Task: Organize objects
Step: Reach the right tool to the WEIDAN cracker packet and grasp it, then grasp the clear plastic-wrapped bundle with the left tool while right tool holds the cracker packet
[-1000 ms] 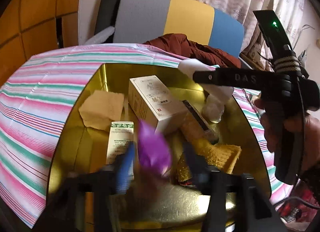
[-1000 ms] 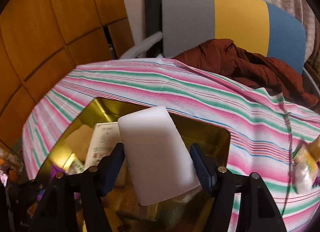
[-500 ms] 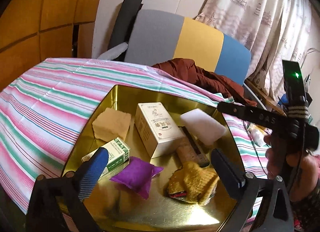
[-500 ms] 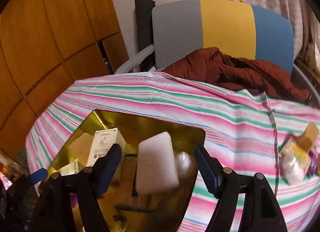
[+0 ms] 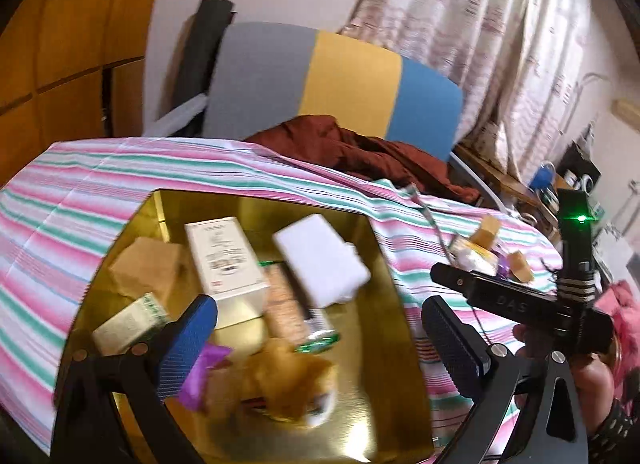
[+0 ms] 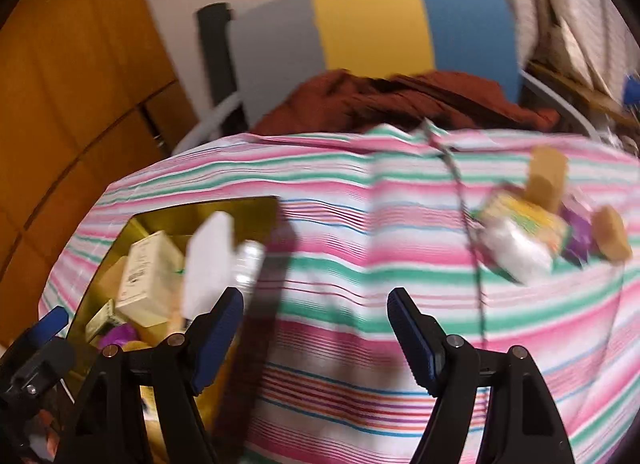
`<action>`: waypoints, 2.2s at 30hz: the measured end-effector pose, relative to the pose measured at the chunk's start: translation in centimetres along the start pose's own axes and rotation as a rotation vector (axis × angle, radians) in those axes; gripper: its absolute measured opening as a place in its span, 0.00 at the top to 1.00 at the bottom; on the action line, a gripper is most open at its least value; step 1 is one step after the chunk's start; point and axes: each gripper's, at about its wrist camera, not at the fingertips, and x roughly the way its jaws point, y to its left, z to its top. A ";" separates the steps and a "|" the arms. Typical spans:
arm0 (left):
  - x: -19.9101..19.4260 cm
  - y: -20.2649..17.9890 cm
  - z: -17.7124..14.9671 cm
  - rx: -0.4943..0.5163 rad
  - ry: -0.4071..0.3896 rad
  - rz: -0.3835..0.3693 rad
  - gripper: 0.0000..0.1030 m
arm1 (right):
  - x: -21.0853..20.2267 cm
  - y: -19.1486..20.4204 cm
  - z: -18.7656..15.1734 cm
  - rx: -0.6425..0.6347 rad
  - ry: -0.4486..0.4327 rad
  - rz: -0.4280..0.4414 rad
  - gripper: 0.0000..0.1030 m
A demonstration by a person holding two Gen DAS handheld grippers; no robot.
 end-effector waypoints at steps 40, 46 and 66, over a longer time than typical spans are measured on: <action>2.9 -10.3 -0.5 0.143 0.113 -0.099 0.00 | 3.4 -16.6 6.3 -0.282 0.103 -0.271 0.37; 3.4 -11.0 -0.3 0.160 0.121 -0.097 0.00 | 5.9 -17.2 6.1 -0.272 0.164 -0.198 0.37; 14.1 -17.7 2.2 0.200 0.245 -0.081 0.00 | 0.7 -18.1 -1.5 0.101 -0.042 -0.220 0.53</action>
